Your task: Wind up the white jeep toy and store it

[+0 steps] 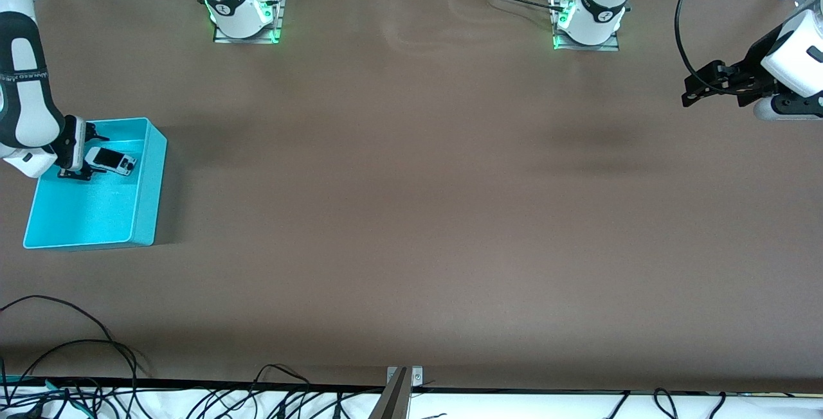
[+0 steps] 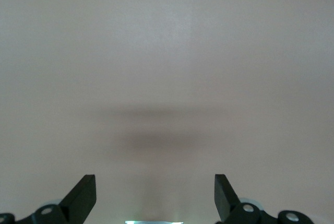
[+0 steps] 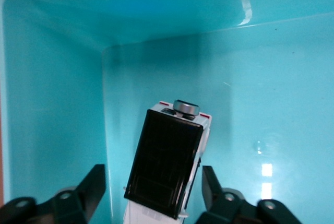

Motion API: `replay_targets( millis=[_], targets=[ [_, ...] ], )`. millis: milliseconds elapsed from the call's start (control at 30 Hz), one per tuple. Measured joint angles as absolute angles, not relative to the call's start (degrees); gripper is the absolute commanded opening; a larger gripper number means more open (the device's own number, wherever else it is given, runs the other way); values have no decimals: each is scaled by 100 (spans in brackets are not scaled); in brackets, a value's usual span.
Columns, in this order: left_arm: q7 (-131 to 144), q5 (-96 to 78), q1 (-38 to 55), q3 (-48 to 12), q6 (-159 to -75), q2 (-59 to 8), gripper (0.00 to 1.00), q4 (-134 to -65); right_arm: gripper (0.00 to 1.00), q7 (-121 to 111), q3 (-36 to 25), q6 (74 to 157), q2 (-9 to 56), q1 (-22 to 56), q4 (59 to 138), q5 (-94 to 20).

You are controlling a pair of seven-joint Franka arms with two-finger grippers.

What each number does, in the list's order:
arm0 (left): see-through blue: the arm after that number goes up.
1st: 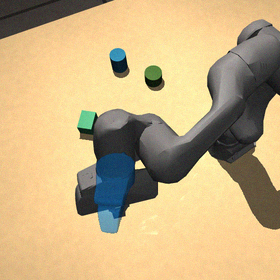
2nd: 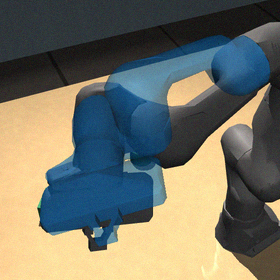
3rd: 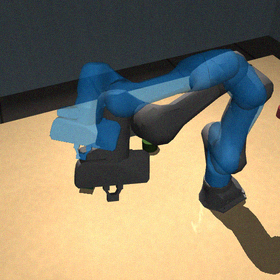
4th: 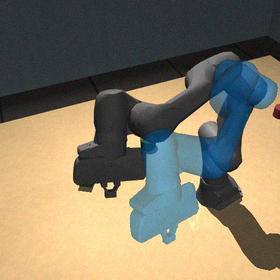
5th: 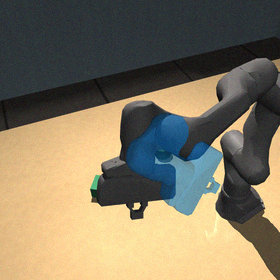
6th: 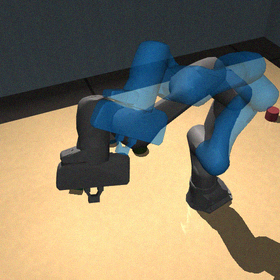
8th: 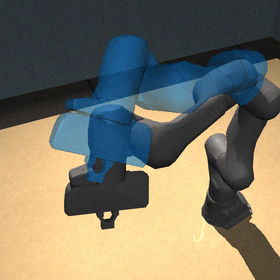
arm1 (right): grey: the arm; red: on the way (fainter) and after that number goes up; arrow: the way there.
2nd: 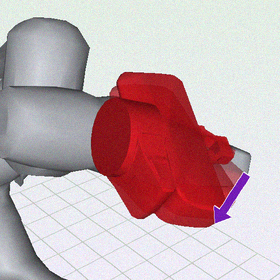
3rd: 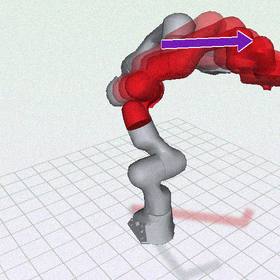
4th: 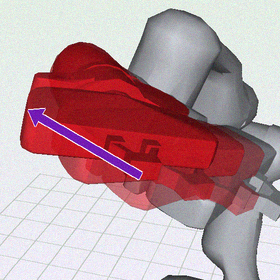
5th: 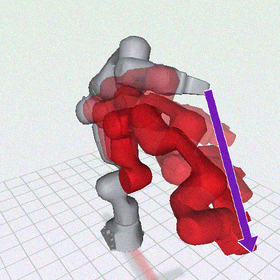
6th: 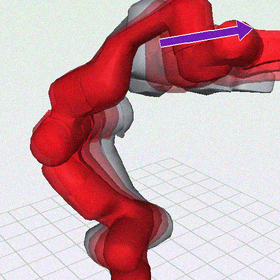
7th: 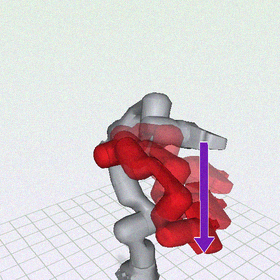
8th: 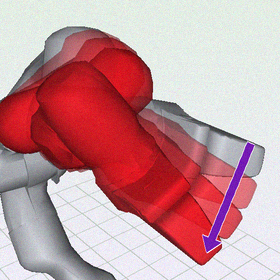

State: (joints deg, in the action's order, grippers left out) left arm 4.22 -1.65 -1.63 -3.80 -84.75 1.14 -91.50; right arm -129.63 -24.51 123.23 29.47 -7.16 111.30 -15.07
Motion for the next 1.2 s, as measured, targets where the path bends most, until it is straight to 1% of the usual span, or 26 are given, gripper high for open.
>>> replay_targets(
  millis=[167,500,667,767,1200],
  targets=[
    [422,-165,-163,-380,-8475,114,100,-9150,100,-12970,-2412,12142,2880,-703,10895,-1518],
    [422,-165,-163,-380,-8475,114,100,-9150,100,-12584,-2384,10815,2697,-553,9833,-1591],
    [422,-165,-163,-380,-8475,114,100,-9149,100,-11683,-2379,9988,2568,-437,9325,-1593],
    [422,-165,-163,-380,-8475,114,100,-9145,100,-11100,-2376,9684,2468,-388,9114,-1594],
    [422,-165,-162,-380,-8473,114,100,-9140,100,-8245,-2365,8910,1924,77,8446,-1596]
  ],
)
